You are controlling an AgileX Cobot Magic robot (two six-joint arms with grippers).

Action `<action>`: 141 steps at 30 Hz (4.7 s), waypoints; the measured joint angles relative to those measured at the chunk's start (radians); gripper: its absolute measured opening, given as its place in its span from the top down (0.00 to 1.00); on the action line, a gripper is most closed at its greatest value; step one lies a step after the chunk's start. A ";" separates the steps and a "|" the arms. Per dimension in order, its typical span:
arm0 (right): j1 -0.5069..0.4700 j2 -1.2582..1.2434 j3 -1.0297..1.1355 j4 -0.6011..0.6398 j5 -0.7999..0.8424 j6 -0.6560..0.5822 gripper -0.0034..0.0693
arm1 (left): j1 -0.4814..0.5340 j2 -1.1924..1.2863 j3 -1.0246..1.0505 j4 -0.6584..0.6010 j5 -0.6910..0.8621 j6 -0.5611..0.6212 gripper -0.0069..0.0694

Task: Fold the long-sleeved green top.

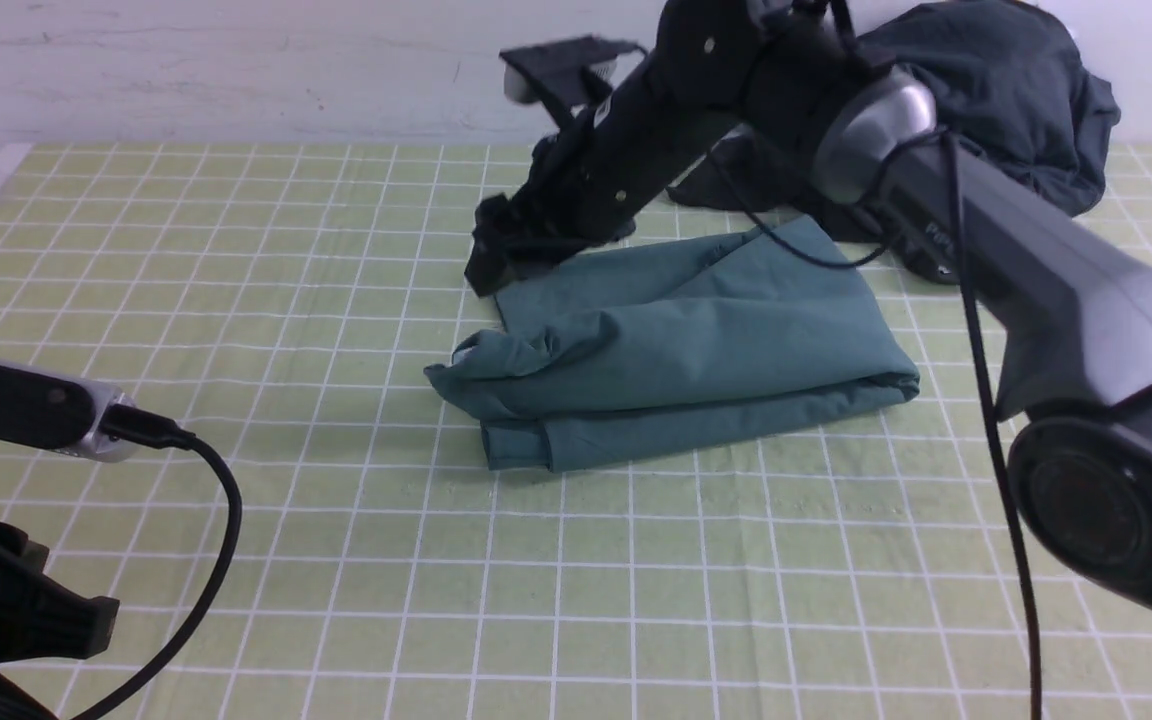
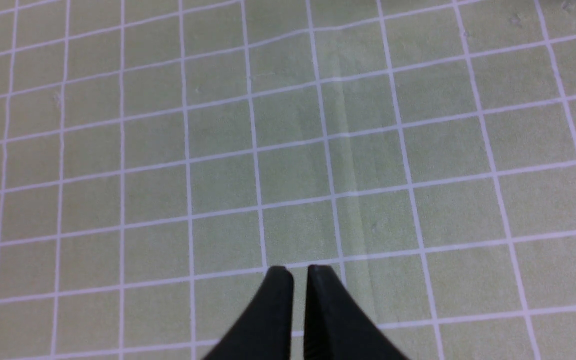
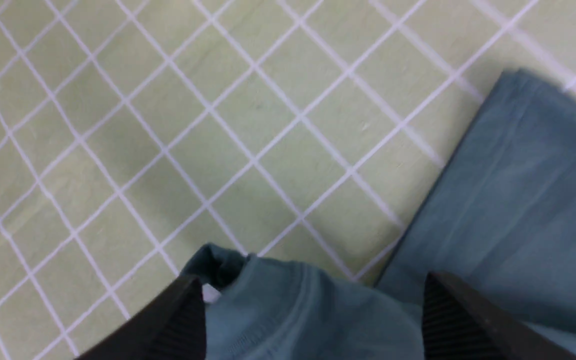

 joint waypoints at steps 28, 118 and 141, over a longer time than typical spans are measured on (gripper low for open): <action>0.019 0.015 0.188 0.169 -0.004 -0.068 0.97 | 0.000 0.000 0.000 -0.002 0.000 0.000 0.87; -0.331 -0.412 0.891 -0.327 -0.100 0.127 0.64 | 0.000 -0.199 0.026 -0.128 -0.060 0.020 0.87; -0.208 -1.726 1.703 -0.455 -0.754 0.220 0.97 | 0.000 -0.718 0.420 -0.122 -0.271 0.045 0.87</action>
